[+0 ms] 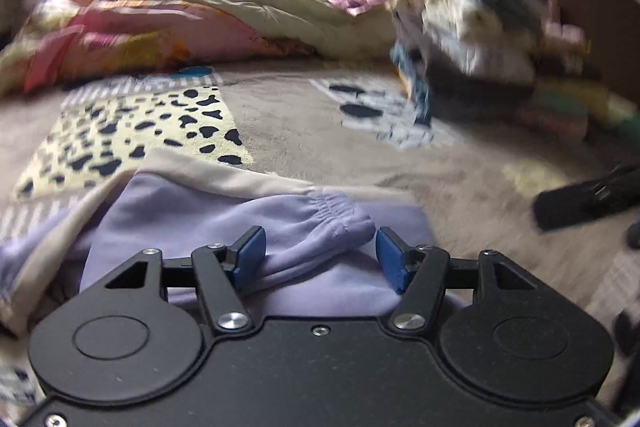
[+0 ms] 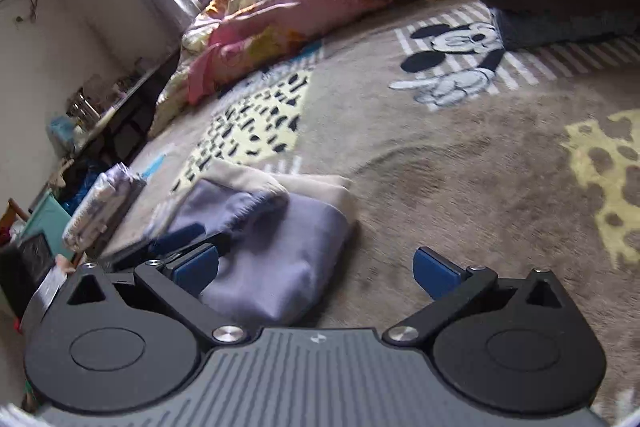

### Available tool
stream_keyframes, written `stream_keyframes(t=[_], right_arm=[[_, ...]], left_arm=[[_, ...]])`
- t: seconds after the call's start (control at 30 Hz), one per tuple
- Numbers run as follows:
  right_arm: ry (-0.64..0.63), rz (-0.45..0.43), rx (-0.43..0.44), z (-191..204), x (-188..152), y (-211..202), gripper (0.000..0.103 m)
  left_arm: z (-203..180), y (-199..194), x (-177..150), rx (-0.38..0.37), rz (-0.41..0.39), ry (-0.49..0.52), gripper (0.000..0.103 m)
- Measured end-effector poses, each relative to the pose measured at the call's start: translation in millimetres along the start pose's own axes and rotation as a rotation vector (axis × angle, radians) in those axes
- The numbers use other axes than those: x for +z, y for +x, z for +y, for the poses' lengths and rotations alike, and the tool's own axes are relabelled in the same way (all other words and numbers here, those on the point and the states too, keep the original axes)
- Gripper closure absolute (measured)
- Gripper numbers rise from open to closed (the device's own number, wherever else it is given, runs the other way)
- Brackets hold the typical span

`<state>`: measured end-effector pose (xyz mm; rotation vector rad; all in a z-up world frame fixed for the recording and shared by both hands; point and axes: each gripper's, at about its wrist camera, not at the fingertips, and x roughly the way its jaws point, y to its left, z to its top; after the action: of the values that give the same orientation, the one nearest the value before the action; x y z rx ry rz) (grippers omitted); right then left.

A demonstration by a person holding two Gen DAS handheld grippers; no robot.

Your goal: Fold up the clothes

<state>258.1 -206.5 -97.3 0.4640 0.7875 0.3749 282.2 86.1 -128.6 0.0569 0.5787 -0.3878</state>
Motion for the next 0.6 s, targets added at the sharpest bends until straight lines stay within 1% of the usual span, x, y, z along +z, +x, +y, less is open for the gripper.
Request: stream_keyframes(t=[0.03,0.07,0.1,0.17,0.2,0.23,0.27,0.3,0.33,0.4,0.47,0.6], right_arm=[[0.0,0.008,-0.004,-3.2,-0.5,-1.1,0.0],[0.004,0.016,-0.015,-6.2,-0.2,-2.1,0.0],[0.006,0.03,-0.028,-9.2,0.7,-2.5,0.001],[0.019,0.041,-0.033,-15.5,1.9,-6.6,0.002],[0.032,0.031,-0.028,-19.0,2.4,-11.3,0.005],[0.045,0.021,-0.023,-22.5,2.9,-15.9,0.008],[0.058,0.009,-0.02,-26.1,3.5,-21.1,0.017],[0.069,-0.01,-0.021,-29.7,4.7,-27.6,0.022],[0.082,-0.026,-0.018,-33.4,6.0,-34.3,0.024],[0.101,-0.054,-0.005,-39.0,8.5,-48.7,0.029],[0.09,-0.074,-0.002,-38.5,10.5,-64.5,0.031],[0.015,-0.11,-0.036,-27.4,16.8,-96.9,0.03]], left_arm=[[-2.3,1.5,0.5,0.012,-0.004,0.009,0.076],[-2.1,-1.2,1.8,0.012,-0.018,-0.008,0.08],[-1.9,-3.9,3.2,0.012,-0.031,-0.025,0.083],[-2.4,-10.5,5.9,0.004,-0.058,-0.058,0.084],[-5.9,-17.9,7.2,-0.03,-0.079,-0.069,0.084],[-10.6,-26.2,7.5,-0.084,-0.107,-0.083,0.084],[-16.9,-34.0,7.3,-0.15,-0.132,-0.101,0.084],[-24.5,-38.5,7.2,-0.209,-0.136,-0.12,0.084],[-33.1,-42.2,6.7,-0.263,-0.137,-0.133,0.084],[-55.2,-45.1,3.8,-0.349,-0.12,-0.134,0.084],[-75.7,-47.9,-1.9,-0.462,-0.084,-0.129,0.084],[-111.8,-62.2,-10.5,-0.775,-0.007,-0.037,0.083]])
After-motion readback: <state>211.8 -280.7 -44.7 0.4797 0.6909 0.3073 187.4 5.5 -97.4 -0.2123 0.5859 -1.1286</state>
